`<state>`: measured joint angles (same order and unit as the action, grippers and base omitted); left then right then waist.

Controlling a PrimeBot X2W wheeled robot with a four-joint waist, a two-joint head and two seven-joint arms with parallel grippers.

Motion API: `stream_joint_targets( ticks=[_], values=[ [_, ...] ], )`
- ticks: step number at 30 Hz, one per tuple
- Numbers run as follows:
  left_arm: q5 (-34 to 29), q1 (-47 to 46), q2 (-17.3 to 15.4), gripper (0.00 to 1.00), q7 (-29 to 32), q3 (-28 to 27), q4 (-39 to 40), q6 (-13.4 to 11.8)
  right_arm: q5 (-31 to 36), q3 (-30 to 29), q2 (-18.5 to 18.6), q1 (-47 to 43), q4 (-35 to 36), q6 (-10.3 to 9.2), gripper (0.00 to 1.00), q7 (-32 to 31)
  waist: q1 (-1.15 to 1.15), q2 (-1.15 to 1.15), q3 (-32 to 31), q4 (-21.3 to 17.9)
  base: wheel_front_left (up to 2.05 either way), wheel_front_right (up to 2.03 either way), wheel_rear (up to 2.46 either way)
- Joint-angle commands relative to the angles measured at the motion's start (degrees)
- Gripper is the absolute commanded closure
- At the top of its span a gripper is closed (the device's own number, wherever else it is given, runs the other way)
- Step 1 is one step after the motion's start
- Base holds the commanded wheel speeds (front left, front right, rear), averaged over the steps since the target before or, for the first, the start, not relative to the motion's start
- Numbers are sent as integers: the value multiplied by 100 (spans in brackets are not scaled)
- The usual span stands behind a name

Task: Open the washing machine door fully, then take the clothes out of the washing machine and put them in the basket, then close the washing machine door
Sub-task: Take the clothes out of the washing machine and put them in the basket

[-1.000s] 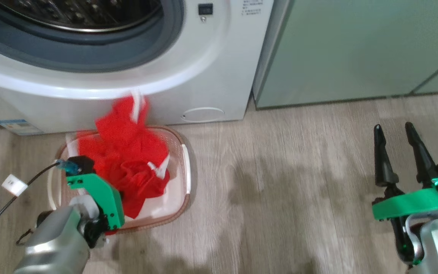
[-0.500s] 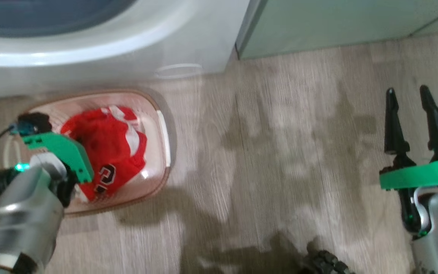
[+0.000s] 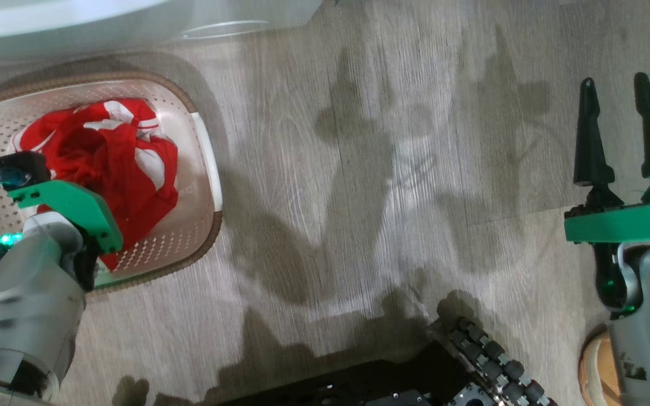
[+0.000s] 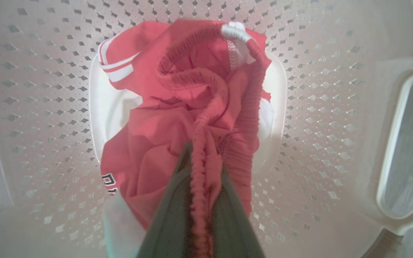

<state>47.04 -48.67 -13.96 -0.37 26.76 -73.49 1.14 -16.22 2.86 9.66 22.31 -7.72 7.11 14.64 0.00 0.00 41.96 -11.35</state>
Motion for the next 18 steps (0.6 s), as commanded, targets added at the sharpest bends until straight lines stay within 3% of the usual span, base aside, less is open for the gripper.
stream_joint_targets(
  ticks=[1, 3, 5, 6, 7, 18],
  values=[
    [33, 44, -224, 100, -109, -144, -23, -48, -18, 66, 50, -100, 175, 37, 0, 36, 0, 0, 63, -33, 0, 0, 0],
    [62, 76, -215, 95, -245, -171, -29, -38, -11, 51, 51, -89, 179, 37, 0, 36, 0, 0, 31, -13, 0, 0, 0],
    [105, 122, -191, 53, -407, -212, -34, -27, -1, 38, 56, -101, 175, 37, 0, 36, 0, 0, -54, 25, 0, 0, 0],
    [128, 144, -187, 8, -522, -241, -35, -36, 1, 32, 56, -110, 164, 37, 0, 36, 0, 0, -120, 47, 0, 0, 0],
    [123, 168, -182, 0, -640, -241, -37, -31, 9, 32, 60, -122, 155, 37, 0, 36, 0, 0, -200, 69, 0, 0, 0],
    [136, 547, 66, 0, -1414, -277, -26, 336, 12, 164, 3, -422, -49, 37, 0, 36, 0, 0, -1493, 380, 0, 0, 0]
  ],
)
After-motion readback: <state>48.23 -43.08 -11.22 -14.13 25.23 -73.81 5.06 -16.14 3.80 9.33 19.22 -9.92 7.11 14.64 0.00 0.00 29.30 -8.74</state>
